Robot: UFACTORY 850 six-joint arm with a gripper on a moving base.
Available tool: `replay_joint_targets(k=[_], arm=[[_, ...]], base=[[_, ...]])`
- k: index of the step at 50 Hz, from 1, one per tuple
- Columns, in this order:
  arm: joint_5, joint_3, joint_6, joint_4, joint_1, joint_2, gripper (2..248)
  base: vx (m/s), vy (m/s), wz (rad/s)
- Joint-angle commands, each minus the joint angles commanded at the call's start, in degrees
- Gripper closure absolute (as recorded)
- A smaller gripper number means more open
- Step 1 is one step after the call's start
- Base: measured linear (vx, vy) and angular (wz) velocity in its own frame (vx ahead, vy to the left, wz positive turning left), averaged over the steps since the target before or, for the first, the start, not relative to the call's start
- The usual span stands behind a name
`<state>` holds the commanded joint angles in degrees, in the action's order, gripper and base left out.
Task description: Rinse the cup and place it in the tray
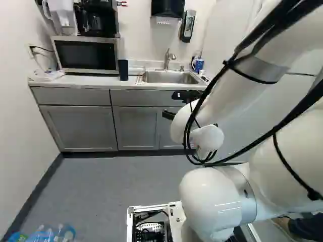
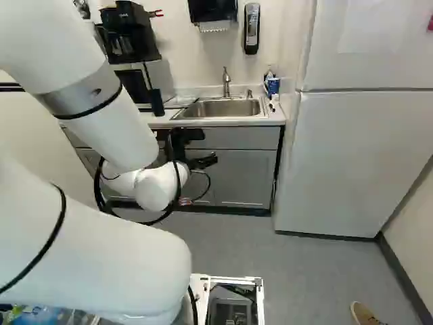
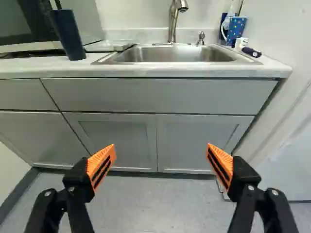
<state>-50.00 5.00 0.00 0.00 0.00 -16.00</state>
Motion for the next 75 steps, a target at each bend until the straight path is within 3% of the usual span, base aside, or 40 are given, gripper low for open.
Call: replay_joint_targets(k=[44, 75], arm=[[0.0, 8.38, 0.0, 0.0, -0.7, 3.88, 3], [0.45, 13.23, 0.0, 0.0, -0.66, 4.4, 3]], base=[[0.0, 0.0, 0.0], [0.0, 0.0, 0.0]])
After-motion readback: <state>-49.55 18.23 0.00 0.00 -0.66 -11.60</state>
